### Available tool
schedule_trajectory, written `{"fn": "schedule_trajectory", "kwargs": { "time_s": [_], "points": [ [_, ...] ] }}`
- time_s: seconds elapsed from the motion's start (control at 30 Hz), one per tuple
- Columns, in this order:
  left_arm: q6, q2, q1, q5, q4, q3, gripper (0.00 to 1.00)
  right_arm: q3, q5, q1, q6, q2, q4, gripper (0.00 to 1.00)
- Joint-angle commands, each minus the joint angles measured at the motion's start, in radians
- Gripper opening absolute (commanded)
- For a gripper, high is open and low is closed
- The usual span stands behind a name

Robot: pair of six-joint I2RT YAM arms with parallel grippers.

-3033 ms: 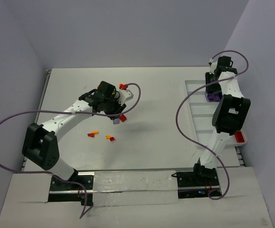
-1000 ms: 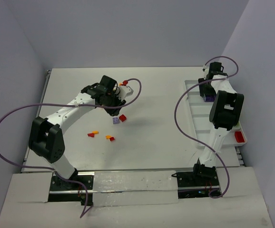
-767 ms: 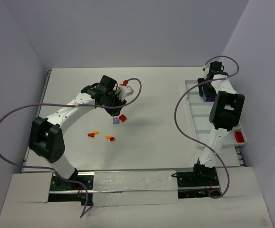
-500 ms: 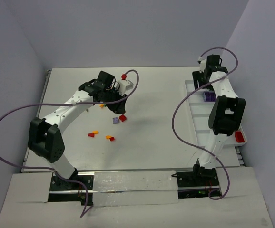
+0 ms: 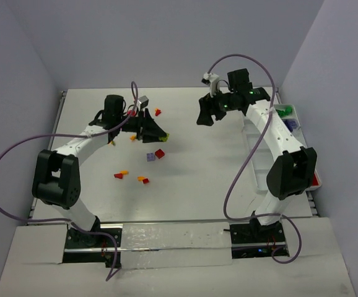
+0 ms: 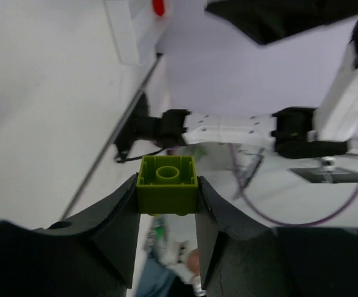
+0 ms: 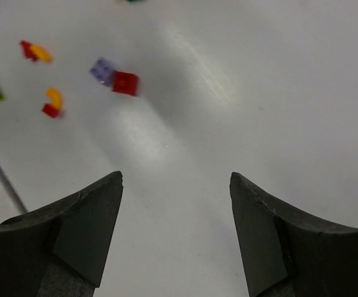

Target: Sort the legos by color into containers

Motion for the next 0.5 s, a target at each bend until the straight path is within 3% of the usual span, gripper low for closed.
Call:
{"fn": "schedule_trajectory", "kwargs": {
  "time_s": [0.0,0.07,0.13,0.3,0.47],
  "points": [
    [-0.674,-0.005,0.028,0.173,0.639,-0.144,0.00,-0.025,-0.156,0.094,0.002,-0.085,0.009,0.77],
    [-0.844,-0.004,0.033,0.169,0.839,-0.196,0.00,-0.021,-0.171,0.155,0.016,-0.103,0.006,0.77],
    [-0.885,-0.006,0.033,0.164,0.877,-0.204,0.00,-0.018,-0.187,0.191,0.029,-0.108,0.011,0.77],
    [-0.836,-0.006,0.040,0.158,0.708,-0.178,0.00,-0.022,-0.218,0.284,0.072,-0.118,0.038,0.78],
    [-0.876,-0.012,0.039,0.145,0.750,-0.205,0.00,-0.011,-0.178,0.336,0.118,-0.094,0.072,0.78]
  ]
}}
